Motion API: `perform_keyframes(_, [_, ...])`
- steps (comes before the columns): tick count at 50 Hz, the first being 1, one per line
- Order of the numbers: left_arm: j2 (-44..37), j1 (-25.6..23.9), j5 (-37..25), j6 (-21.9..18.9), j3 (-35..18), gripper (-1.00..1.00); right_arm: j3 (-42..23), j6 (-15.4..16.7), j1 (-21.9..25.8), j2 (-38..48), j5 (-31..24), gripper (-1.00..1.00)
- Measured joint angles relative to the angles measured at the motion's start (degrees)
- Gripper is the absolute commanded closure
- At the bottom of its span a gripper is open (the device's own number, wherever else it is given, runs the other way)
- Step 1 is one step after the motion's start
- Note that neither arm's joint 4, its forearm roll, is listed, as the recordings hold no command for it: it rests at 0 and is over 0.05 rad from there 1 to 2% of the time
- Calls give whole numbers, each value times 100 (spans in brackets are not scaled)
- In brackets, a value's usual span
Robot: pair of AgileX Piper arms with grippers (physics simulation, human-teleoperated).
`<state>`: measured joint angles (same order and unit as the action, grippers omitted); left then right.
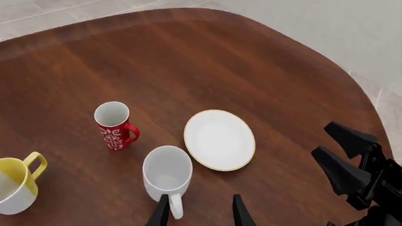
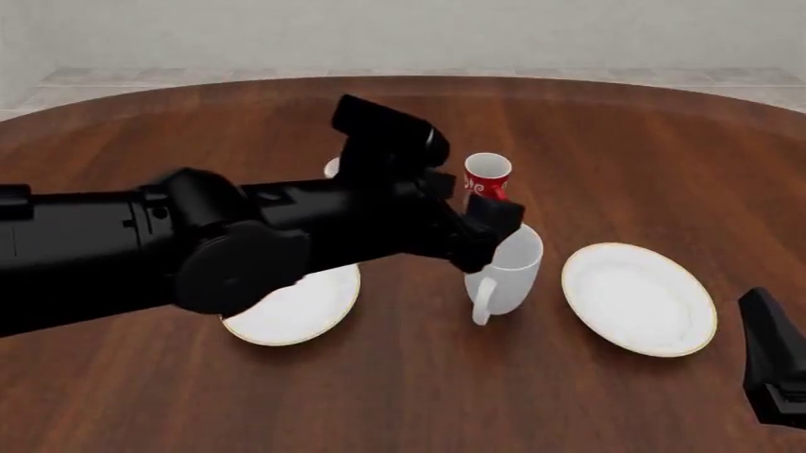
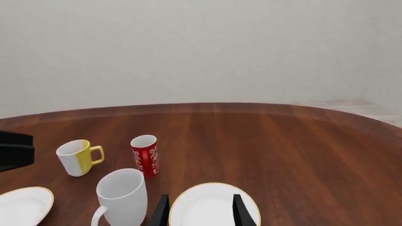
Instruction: Put the white mug on the left plate.
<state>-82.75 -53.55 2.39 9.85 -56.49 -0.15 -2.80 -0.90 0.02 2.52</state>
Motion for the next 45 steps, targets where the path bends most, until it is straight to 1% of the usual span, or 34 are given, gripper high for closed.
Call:
perform_keyframes(22, [-483, 151, -86, 436, -364, -100, 1, -3, -2, 0, 29, -100])
perform_keyframes(35, [-842, 363, -31, 674, -421, -100, 1, 8, 3, 0, 30, -100])
perform_keyframes(45, [-1103, 406, -1, 861, -477, -100, 1, -3, 6, 0, 33, -100])
